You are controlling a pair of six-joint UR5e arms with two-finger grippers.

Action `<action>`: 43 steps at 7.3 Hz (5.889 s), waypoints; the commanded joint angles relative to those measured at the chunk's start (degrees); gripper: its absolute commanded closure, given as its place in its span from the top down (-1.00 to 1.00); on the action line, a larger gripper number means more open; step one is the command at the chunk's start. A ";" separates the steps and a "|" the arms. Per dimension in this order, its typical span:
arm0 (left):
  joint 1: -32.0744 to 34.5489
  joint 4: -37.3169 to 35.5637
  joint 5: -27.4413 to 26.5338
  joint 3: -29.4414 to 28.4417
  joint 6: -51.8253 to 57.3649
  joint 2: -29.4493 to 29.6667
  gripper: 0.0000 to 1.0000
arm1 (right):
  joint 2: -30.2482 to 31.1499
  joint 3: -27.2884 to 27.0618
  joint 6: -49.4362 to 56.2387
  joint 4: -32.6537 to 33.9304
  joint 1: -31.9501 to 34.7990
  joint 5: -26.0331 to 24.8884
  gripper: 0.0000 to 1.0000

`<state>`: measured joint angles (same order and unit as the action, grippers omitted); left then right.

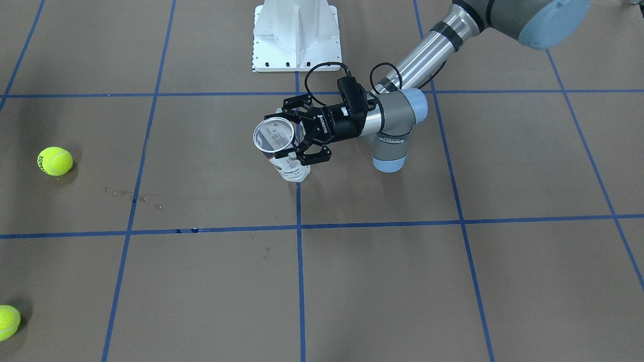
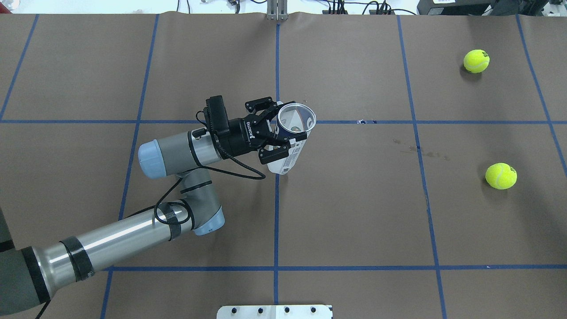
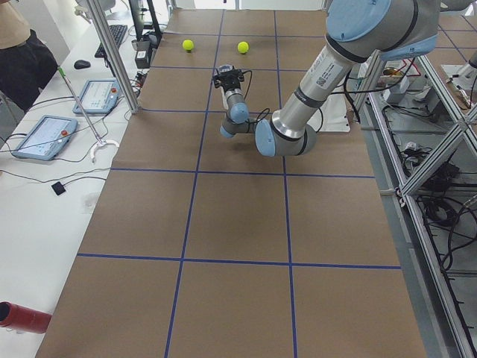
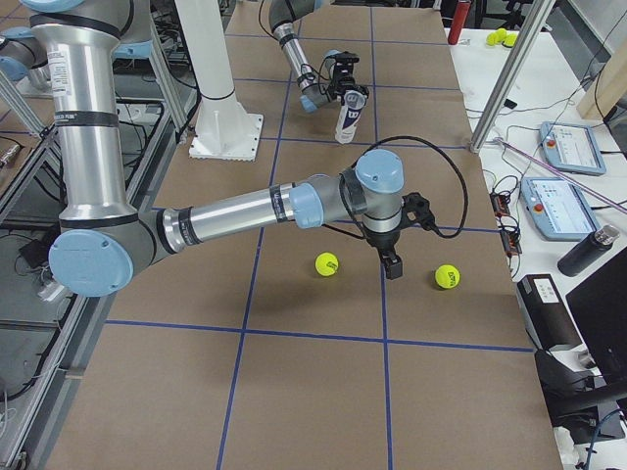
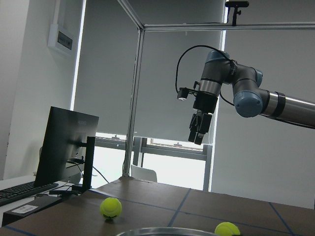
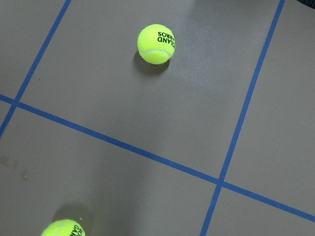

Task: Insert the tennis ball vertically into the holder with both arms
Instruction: 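Lower the upright can onto the table with the left gripper, then open the left gripper and pull it back from the can, then move the left gripper to the can's side and grip it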

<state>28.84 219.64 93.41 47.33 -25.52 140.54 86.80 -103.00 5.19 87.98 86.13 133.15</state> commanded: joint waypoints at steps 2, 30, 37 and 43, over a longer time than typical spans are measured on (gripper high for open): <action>-0.36 0.00 -0.07 -0.39 0.03 0.00 0.61 | -0.05 -0.09 -0.09 0.00 0.00 -0.09 0.99; 1.74 -0.17 -0.24 2.50 -6.47 -1.06 0.98 | -1.28 0.08 -1.39 -0.09 0.00 -0.17 0.99; 14.31 -11.06 26.08 4.36 -7.71 -5.98 0.96 | -2.07 0.43 -2.29 0.00 -0.09 -0.26 0.99; 4.93 -18.61 25.88 5.85 -1.76 -7.30 0.92 | -1.90 0.43 -2.37 0.00 -0.09 -0.17 0.99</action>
<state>36.22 202.58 121.91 53.00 -30.29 133.11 84.87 -102.57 2.81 87.98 86.05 132.98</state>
